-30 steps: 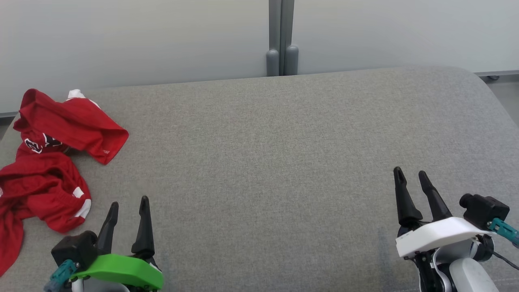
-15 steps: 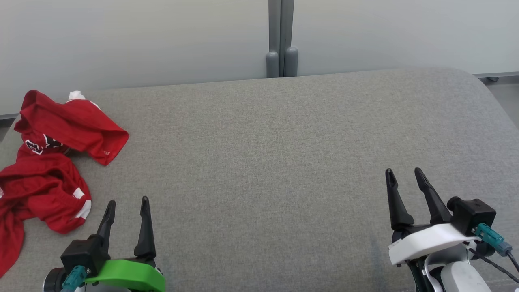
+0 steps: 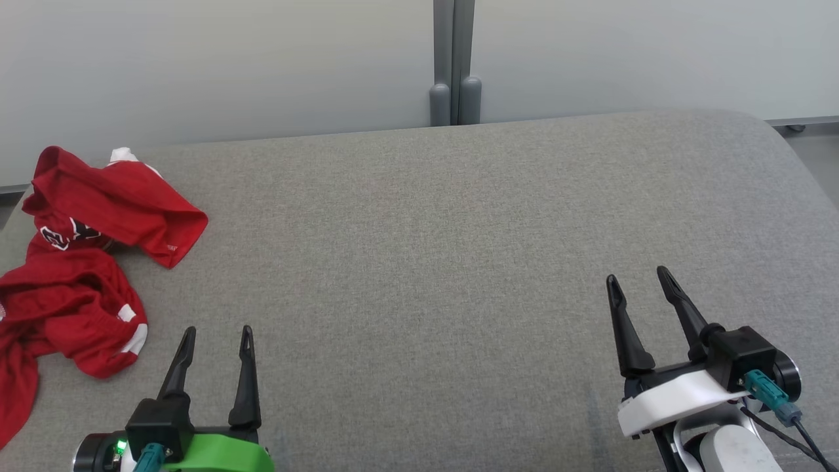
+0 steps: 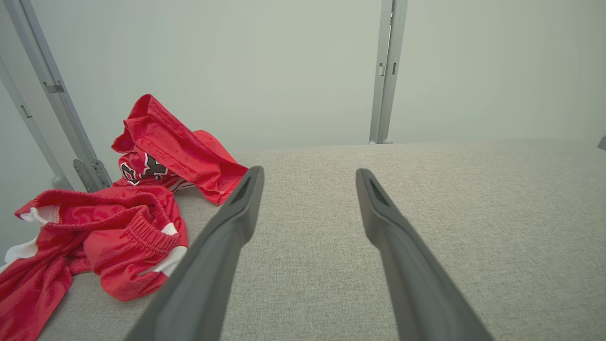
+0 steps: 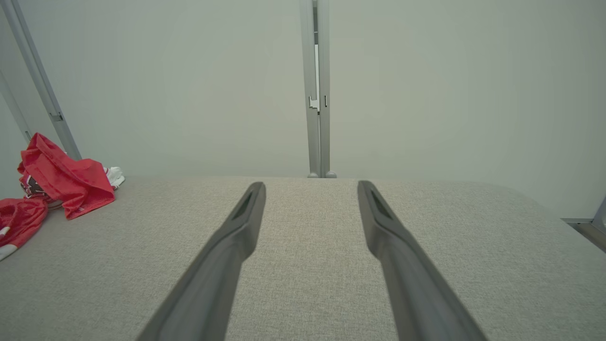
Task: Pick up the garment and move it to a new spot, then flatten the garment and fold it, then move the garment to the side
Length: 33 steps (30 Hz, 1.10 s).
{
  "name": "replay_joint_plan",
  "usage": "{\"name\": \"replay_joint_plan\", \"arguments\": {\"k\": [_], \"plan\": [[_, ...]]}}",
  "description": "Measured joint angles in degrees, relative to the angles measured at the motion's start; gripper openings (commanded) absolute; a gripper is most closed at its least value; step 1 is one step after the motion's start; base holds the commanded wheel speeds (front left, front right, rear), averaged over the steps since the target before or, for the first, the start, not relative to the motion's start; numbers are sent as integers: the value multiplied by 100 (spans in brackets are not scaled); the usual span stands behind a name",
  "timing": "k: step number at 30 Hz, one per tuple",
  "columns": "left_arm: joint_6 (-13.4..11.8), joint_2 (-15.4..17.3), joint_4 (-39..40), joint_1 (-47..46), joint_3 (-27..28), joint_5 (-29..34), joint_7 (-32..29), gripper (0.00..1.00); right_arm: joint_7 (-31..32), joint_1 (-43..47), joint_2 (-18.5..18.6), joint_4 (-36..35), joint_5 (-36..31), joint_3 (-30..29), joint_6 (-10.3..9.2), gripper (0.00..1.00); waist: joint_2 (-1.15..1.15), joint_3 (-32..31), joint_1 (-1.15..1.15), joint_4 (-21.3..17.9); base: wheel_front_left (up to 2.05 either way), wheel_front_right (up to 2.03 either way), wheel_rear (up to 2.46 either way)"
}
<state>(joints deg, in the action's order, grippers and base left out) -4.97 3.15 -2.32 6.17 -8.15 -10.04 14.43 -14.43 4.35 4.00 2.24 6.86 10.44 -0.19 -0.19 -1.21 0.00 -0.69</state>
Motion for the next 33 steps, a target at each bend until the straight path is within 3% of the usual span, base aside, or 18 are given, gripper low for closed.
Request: {"name": "replay_joint_plan", "arguments": {"k": [24,33], "plan": [[44,-5,-118,1,-1,20,0,100,0,2,-1,2,-4,-40,7,100,0,14,0,23,0,0,0],[91,-13,-160,-17,-71,75,0,100,0,27,-4,0,-3,-119,3,100,0,15,0,253,0,0,0]]}}
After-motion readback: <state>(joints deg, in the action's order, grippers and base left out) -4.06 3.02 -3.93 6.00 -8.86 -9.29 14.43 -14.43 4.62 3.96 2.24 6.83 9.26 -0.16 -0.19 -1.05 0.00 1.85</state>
